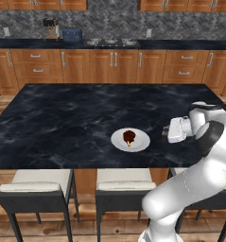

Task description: Retrieve the shaker from the cabinet and place it next the steak on a plate on the dining table.

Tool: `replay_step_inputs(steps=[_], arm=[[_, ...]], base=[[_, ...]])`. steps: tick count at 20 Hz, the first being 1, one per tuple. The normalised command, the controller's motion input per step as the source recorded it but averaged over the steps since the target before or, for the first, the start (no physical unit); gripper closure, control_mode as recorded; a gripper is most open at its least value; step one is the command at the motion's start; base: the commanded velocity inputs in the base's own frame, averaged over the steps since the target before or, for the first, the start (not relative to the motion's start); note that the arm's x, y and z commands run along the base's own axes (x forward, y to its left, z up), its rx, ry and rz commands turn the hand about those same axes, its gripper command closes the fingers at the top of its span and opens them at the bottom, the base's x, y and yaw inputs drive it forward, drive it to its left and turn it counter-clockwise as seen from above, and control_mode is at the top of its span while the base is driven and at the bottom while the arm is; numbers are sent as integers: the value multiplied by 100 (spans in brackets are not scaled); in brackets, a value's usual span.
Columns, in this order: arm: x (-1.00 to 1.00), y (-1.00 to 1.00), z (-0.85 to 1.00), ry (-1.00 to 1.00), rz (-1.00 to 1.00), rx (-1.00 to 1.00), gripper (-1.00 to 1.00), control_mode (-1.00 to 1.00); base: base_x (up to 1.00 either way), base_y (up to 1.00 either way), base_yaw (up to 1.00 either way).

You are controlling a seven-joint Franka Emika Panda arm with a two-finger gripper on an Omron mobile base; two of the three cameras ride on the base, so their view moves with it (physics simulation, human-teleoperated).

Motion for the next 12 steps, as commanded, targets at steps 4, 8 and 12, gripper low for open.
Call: replay_step_inputs(steps=[4,8,12], arm=[[35,-1,-17,0,0,0,100,-100],[37,-4,-25,0,0,0,100,-100],[32,-9,-34,0,0,0,100,-100]], base=[[0,0,0],[0,0,0],[0,0,0]])
